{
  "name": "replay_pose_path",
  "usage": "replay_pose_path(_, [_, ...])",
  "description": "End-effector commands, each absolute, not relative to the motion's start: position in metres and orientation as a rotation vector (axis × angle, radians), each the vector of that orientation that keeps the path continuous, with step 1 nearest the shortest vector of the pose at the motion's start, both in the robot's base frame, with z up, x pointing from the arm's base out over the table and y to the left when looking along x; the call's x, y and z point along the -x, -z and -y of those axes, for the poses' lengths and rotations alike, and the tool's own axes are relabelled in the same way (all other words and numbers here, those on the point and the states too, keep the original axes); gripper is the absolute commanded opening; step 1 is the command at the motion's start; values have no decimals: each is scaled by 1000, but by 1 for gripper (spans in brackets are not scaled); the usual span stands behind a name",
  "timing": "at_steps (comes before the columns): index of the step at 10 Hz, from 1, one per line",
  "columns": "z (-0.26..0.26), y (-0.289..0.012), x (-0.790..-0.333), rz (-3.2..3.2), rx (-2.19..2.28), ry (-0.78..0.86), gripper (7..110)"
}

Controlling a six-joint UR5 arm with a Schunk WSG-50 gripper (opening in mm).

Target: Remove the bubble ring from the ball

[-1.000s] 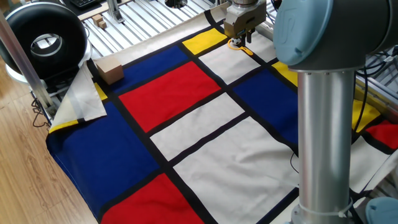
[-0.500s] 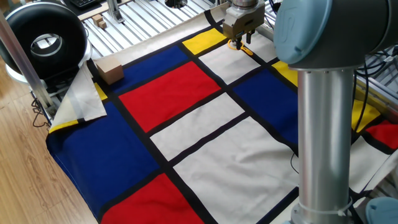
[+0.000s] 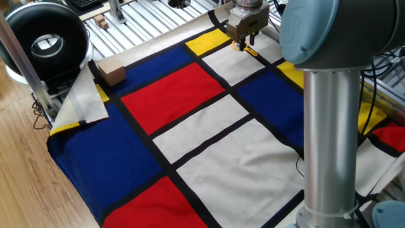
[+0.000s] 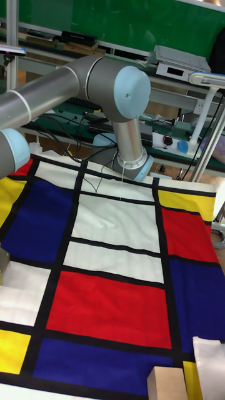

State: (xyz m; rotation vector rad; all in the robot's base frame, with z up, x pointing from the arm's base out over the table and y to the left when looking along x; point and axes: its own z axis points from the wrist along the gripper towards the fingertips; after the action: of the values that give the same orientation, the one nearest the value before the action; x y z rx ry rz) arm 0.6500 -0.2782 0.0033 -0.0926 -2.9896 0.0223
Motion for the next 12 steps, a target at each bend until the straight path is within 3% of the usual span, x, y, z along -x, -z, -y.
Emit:
replay_pose_path(1, [283, 0, -650, 2997, 82, -13, 44])
replay_pose_path(12, [289, 13, -656, 3034, 0, 2, 44])
